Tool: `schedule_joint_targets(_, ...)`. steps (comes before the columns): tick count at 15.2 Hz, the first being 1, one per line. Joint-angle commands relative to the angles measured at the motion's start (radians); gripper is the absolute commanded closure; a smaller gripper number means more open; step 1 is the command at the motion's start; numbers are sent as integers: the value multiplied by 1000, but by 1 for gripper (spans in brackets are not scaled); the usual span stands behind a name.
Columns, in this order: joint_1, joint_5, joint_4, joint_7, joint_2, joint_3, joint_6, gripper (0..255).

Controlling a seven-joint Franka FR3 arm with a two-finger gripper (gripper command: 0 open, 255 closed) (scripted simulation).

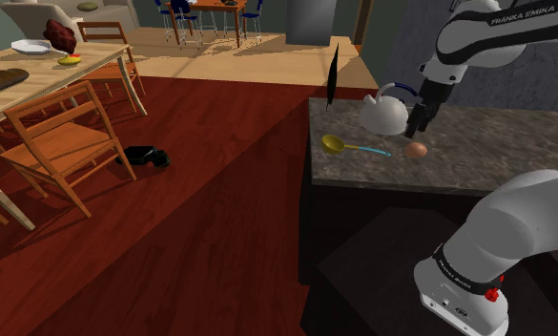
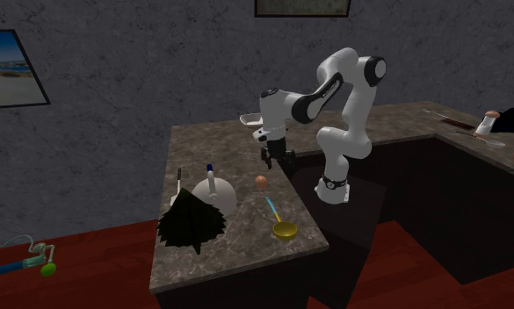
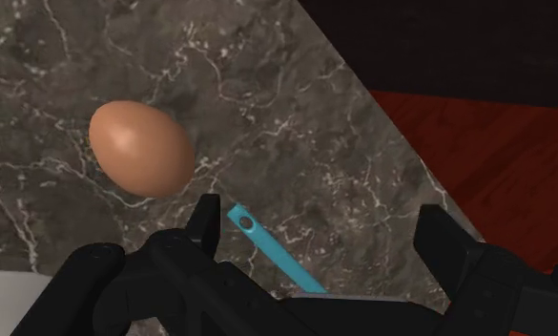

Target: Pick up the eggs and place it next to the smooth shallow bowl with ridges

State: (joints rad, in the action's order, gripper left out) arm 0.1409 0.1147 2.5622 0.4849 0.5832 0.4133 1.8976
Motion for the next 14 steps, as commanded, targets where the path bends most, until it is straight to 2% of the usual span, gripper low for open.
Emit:
schedule_joint_targets(1, 7, 15, -2, 59, -57, 51, 57, 0)
schedule_joint_targets(5, 5, 14, -33, 176, -183, 147, 152, 0)
schedule_joint_targets(8, -6, -18, -70, 276, -293, 219, 220, 0)
schedule_joint_targets(14, -17, -41, -20, 296, -342, 234, 313, 0)
